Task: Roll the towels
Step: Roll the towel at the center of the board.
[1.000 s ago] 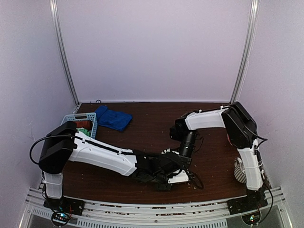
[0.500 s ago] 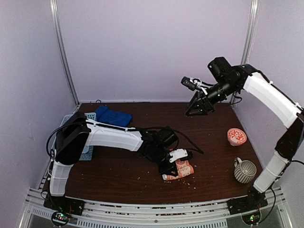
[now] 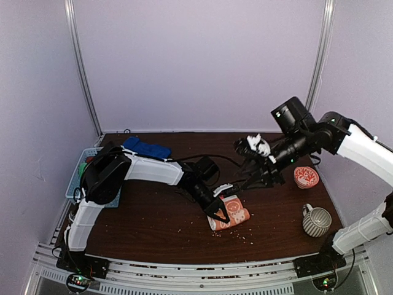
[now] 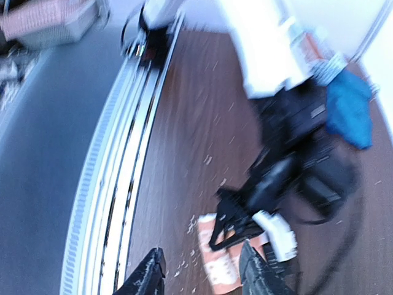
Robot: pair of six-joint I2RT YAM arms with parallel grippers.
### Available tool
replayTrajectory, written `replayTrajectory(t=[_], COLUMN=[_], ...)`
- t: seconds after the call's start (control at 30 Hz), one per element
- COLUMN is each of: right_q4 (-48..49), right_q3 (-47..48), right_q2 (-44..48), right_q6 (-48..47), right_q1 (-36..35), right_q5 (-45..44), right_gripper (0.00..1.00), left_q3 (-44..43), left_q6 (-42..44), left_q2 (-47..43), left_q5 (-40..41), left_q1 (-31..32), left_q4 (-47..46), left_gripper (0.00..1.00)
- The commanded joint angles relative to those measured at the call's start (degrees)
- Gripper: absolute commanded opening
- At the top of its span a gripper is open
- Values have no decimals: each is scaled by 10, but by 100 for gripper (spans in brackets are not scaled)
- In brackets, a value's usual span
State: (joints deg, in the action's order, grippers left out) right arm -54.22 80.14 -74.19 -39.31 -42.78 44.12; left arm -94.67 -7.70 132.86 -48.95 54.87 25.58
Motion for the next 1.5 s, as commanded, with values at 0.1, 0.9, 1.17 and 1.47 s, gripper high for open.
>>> replayTrajectory(t=[0.1,0.9,1.17,1.47], right_q4=[104,370,324,87], right_q3=[-185,-367,-349,-221], right_q2=[-6,-134,-161,-195], right_q6=[-35,-109,-120,-46], right_q1=[-90,-144,-150,-162], right_q5=[-252,-431,-410,-286], right_gripper=[44,42,27,18], left_q3=[19,34,68,142], left_q6=[-24,0,27,34], left_q2=[32,26,-41,-194], left_q5=[14,29,76,208], left_q1=[-3,-3,-4,-24], left_q4=[8,6,4,13], left_gripper=[0,0,24,41])
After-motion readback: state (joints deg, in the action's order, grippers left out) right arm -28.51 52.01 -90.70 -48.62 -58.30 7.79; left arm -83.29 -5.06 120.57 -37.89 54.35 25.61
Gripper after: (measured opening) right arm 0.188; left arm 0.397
